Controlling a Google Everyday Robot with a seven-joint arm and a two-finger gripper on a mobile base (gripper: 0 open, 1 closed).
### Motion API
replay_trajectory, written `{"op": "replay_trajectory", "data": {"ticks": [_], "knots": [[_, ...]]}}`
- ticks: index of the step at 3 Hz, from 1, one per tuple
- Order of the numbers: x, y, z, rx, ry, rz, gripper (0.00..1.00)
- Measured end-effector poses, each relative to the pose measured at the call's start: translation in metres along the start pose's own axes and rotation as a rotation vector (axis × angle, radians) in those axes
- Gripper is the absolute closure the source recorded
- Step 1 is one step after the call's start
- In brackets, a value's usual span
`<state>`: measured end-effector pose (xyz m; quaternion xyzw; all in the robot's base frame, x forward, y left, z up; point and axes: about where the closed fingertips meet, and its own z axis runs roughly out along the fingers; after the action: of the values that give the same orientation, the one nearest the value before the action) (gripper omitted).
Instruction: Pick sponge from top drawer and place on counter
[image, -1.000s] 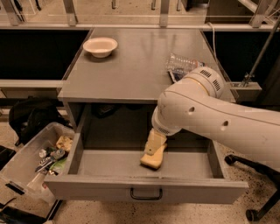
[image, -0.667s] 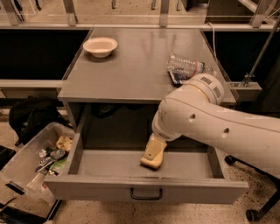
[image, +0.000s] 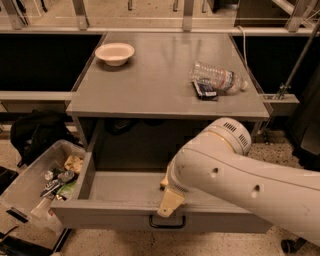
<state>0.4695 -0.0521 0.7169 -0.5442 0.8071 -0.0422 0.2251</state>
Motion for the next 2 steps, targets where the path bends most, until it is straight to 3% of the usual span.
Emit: {"op": "replay_trajectory", "data": {"ticks": [1, 2], "knots": [[0.007, 0.022, 0.010, -0.047, 0.010, -0.004, 0.00], [-0.002, 0.011, 0.003, -0.015, -0.007, -0.007, 0.00]]}}
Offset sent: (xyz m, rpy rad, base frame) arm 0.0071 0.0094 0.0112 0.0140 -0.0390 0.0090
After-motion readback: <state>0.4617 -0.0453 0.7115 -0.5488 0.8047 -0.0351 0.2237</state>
